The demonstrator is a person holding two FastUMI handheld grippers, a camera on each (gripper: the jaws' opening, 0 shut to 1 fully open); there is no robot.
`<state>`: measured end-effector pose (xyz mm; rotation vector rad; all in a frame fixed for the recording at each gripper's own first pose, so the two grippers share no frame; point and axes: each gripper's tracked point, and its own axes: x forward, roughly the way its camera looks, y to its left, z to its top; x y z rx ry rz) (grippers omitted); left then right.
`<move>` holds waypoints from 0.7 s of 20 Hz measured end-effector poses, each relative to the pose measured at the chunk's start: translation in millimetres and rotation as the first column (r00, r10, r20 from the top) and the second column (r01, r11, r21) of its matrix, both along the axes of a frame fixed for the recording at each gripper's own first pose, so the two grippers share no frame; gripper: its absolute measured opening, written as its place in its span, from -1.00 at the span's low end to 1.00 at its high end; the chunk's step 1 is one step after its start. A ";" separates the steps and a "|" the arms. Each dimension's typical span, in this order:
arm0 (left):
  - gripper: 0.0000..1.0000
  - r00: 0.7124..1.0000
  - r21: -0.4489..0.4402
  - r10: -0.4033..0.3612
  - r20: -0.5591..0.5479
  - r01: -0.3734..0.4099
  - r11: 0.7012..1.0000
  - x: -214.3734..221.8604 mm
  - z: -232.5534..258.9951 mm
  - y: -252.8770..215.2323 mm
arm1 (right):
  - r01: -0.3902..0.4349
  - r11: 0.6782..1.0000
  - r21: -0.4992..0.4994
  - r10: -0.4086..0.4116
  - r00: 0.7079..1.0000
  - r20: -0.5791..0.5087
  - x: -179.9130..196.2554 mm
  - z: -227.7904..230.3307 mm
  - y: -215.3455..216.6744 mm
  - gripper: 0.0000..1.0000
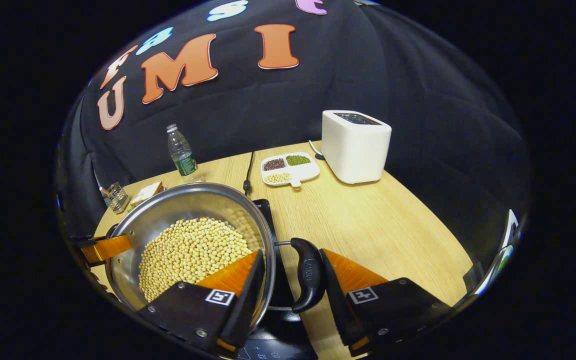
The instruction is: First push the handle of the pot to place it horizontally, then grasp the pot with both hands and set it on the induction cooktop.
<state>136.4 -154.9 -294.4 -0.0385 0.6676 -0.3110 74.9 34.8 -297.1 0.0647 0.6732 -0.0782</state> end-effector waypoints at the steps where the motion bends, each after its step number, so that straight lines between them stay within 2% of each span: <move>1: 0.19 1.000 0.009 0.012 0.017 -0.013 1.000 -0.6 5.2 5.7 | -0.003 1.000 0.001 0.003 1.000 0.021 -0.5 6.0 0.2 0.46; 2: 0.32 0.999 0.015 0.022 0.035 -0.023 1.000 -0.7 11.7 11.8 | -0.007 1.000 0.001 0.007 0.999 0.041 -0.4 12.1 1.7 0.73; 4: 0.51 0.997 -0.003 0.043 0.065 -0.043 0.999 -3.7 25.2 19.7 | -0.015 1.000 -0.008 0.016 0.997 0.074 -2.0 24.1 2.2 0.90; 5: 0.57 0.995 -0.004 0.051 0.084 -0.051 0.999 -6.1 34.7 24.1 | -0.014 1.000 -0.014 0.016 0.996 0.090 -2.6 30.8 1.7 0.90; 9: 0.53 0.970 0.055 0.089 0.226 -0.104 0.993 -10.6 85.3 55.7 | -0.025 0.999 -0.037 0.031 0.983 0.179 -5.3 71.4 3.3 0.89; 12: 0.53 0.952 0.006 0.107 0.286 -0.114 0.993 -21.8 129.0 65.0 | -0.063 0.996 -0.066 0.078 0.962 0.262 -8.1 114.3 12.3 0.89; 14: 0.53 0.924 0.003 0.149 0.351 -0.160 0.987 -21.1 163.0 90.4 | -0.078 0.992 -0.096 0.105 0.942 0.319 -11.6 146.9 15.3 0.89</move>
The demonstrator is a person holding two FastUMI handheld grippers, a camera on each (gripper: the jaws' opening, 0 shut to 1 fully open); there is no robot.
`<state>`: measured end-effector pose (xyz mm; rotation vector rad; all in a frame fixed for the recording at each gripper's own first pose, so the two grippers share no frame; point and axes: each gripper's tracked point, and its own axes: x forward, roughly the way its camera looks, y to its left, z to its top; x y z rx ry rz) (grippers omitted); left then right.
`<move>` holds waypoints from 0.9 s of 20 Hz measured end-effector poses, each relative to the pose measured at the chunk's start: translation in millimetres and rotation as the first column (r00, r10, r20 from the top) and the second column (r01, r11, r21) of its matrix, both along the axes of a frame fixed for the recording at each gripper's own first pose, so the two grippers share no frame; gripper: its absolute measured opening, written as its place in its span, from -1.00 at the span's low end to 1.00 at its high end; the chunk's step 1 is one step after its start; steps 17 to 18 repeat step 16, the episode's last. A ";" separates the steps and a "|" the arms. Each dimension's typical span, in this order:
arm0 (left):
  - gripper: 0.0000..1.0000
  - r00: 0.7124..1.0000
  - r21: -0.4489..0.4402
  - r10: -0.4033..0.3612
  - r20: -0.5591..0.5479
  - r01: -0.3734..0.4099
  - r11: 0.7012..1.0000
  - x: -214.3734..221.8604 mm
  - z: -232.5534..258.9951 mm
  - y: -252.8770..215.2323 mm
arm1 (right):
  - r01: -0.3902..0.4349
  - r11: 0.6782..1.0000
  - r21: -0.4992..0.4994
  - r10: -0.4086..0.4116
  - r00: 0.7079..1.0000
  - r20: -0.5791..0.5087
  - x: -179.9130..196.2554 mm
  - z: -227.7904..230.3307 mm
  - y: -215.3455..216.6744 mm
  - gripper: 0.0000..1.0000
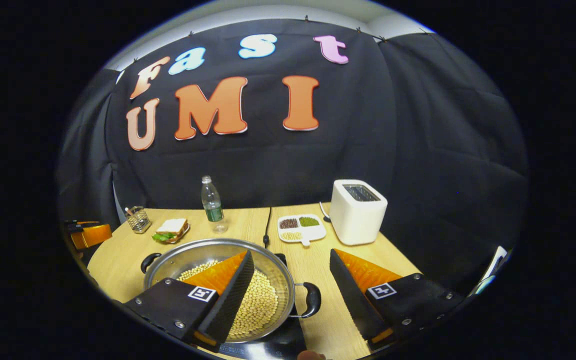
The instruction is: First push the handle of the pot to place it horizontally, then grasp the pot with both hands and set it on the induction cooktop.
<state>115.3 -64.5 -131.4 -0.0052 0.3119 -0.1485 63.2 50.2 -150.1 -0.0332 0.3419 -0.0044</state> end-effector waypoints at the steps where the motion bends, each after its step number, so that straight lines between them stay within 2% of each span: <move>1: 0.53 0.999 -0.001 0.023 0.038 -0.023 1.000 -0.9 19.8 12.3 | -0.009 1.000 -0.003 0.009 0.999 0.031 -3.1 16.8 2.8 0.89; 4: 0.53 0.988 -0.025 0.101 0.121 -0.099 0.995 -15.7 71.2 47.0 | -0.018 1.000 -0.003 0.019 0.994 0.109 -15.1 61.1 5.6 0.89; 8: 0.52 0.953 -0.029 0.171 0.248 -0.170 0.985 -37.7 133.5 79.9 | -0.033 0.999 0.038 0.025 0.982 0.190 -36.7 109.9 5.5 0.89; 10: 0.51 0.947 -0.040 0.175 0.271 -0.170 0.985 -52.9 149.7 79.9 | -0.040 0.998 0.058 0.025 0.971 0.236 -48.5 139.3 6.1 0.88; 12: 0.48 0.940 -0.015 0.151 0.305 -0.154 0.988 -66.1 162.5 76.9 | -0.049 0.997 0.065 0.028 0.956 0.291 -61.7 164.0 4.7 0.88; 13: 0.52 0.937 0.006 0.145 0.317 -0.155 0.988 -71.6 167.2 76.7 | -0.050 0.996 0.068 0.026 0.949 0.314 -66.5 173.9 3.2 0.88; 15: 0.51 0.934 0.010 0.131 0.332 -0.143 0.990 -79.9 174.8 66.2 | -0.051 0.996 0.076 0.022 0.939 0.344 -76.7 188.8 0.0 0.88; 16: 0.48 0.931 0.014 0.123 0.343 -0.136 0.991 -83.4 180.4 61.2 | -0.052 0.995 0.080 0.020 0.934 0.356 -80.2 193.8 -1.2 0.99; 18: 0.48 0.931 0.014 0.123 0.343 -0.136 0.991 -83.4 180.4 61.2 | -0.052 0.995 0.080 0.020 0.934 0.356 -80.2 193.8 -1.2 0.99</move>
